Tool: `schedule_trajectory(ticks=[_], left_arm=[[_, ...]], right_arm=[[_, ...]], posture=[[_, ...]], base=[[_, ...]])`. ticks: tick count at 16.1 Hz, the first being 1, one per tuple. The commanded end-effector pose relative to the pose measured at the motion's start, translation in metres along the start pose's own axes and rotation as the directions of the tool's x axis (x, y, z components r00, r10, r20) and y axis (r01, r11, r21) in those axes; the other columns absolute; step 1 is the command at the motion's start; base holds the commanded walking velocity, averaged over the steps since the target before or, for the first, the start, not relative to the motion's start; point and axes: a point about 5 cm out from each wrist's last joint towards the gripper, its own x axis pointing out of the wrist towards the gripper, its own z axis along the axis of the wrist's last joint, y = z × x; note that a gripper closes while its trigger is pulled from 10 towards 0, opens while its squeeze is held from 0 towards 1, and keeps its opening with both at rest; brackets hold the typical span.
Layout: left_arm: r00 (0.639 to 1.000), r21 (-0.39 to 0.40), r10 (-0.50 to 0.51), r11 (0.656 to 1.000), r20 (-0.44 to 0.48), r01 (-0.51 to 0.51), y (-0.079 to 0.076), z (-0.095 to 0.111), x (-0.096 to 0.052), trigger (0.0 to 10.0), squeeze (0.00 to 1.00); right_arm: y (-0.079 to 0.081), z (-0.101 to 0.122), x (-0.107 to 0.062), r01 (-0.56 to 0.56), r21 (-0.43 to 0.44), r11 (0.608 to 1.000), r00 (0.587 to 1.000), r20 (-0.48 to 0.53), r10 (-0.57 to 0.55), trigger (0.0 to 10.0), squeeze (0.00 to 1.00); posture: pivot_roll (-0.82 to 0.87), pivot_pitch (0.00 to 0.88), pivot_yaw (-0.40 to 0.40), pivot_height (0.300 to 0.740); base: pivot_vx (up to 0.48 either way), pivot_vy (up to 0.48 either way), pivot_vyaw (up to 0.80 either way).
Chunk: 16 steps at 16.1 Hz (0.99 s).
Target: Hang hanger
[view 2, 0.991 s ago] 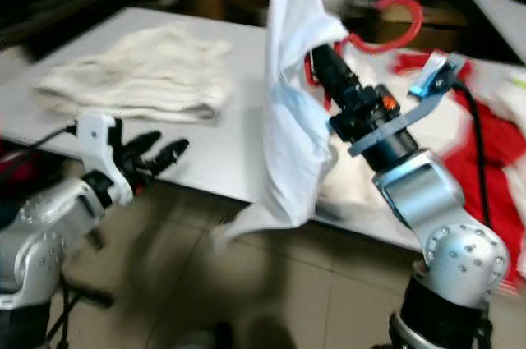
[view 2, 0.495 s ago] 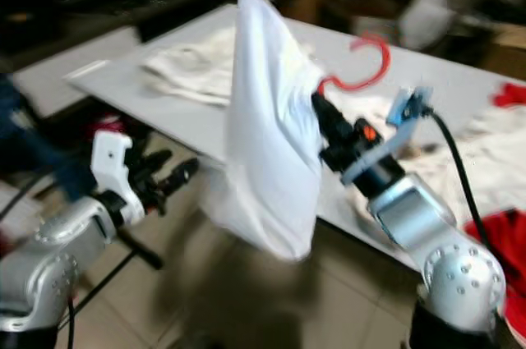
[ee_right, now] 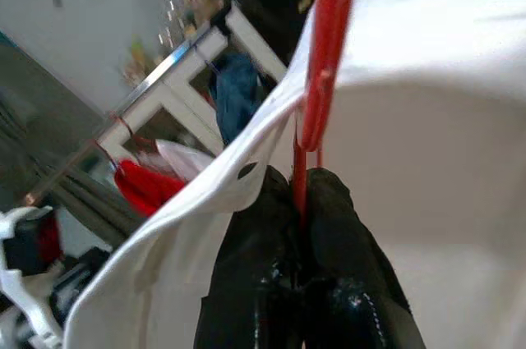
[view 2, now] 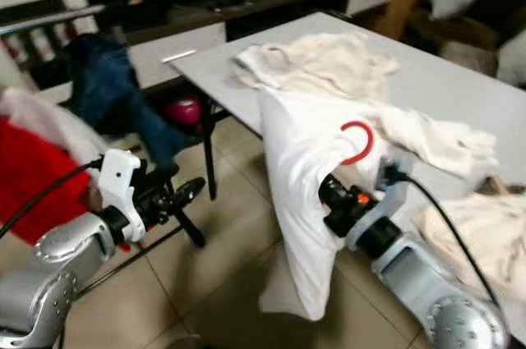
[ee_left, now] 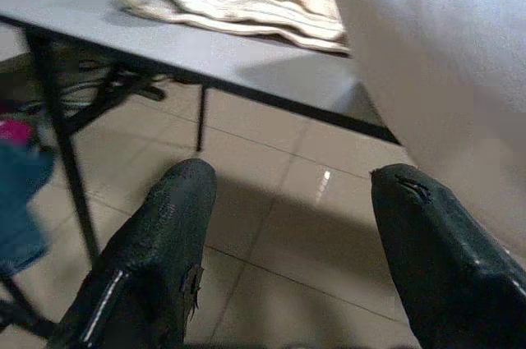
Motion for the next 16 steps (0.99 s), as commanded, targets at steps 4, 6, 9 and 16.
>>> schedule_trajectory(ticks=[4, 6, 9, 16], left_arm=[[0.999, -0.035, 0.021, 0.999, -0.044, -0.023, 0.001, -0.023, -0.009, 10.0, 0.00], [0.998, -0.032, 0.008, 0.999, -0.057, -0.010, -0.002, -0.027, -0.009, 10.0, 0.00], [0.998, -0.015, 0.019, 1.000, -0.066, -0.020, -0.001, -0.031, -0.009, 10.0, 0.00], [0.997, -0.012, 0.029, 0.999, -0.067, -0.030, 0.002, -0.031, -0.005, 10.0, 0.00]], right_arm=[[0.001, -0.018, 0.007, -0.008, -0.057, 0.998, 0.997, -0.072, 0.004, 10.0, 0.00], [0.001, -0.024, 0.005, -0.003, -0.063, 0.998, 0.996, -0.093, -0.003, 10.0, 0.00], [0.005, -0.025, 0.008, -0.028, -0.071, 0.997, 0.996, -0.088, 0.022, 10.0, 0.00], [0.006, -0.022, 0.016, -0.067, -0.087, 0.994, 0.995, -0.079, 0.061, 10.0, 0.00]], posture=[[-0.03, 0.000, 0.006, 0.740], [-0.03, 0.000, 0.001, 0.740], [-0.02, 0.000, -0.004, 0.740], [-0.01, 0.000, -0.010, 0.740]], base=[[0.000, 0.000, 0.71], [0.000, 0.000, 0.71], [0.000, 0.000, 0.71], [0.000, 0.000, 0.71]])
